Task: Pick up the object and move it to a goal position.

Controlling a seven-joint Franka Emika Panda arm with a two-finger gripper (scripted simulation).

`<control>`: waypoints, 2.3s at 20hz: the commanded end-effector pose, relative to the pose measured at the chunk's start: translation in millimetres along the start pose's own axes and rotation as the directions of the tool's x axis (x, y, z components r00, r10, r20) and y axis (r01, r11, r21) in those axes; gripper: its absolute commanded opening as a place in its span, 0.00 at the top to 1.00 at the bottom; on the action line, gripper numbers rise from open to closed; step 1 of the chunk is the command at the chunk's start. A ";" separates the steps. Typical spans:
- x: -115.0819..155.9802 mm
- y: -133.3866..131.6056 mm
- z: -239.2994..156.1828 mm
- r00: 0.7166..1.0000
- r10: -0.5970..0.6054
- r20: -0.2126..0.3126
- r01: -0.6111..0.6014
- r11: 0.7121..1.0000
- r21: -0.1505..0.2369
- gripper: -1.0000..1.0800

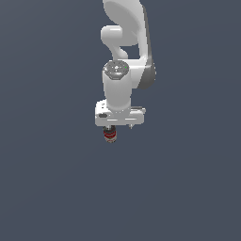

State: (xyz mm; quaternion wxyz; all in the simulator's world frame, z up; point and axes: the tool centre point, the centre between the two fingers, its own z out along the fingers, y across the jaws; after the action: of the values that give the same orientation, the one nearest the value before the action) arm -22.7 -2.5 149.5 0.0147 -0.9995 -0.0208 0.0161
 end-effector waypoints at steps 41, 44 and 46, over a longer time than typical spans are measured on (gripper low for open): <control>-30.0 54.1 71.6 0.986 -0.164 -0.026 0.163 0.986 -0.035 1.00; -30.0 54.1 71.6 0.986 -0.164 -0.026 0.163 0.986 -0.035 1.00; -30.0 54.1 71.6 0.986 -0.164 -0.026 0.163 0.986 -0.035 1.00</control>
State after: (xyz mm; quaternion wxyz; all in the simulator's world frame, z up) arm -53.2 -56.1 78.3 0.0000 -0.9947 -0.1026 0.0002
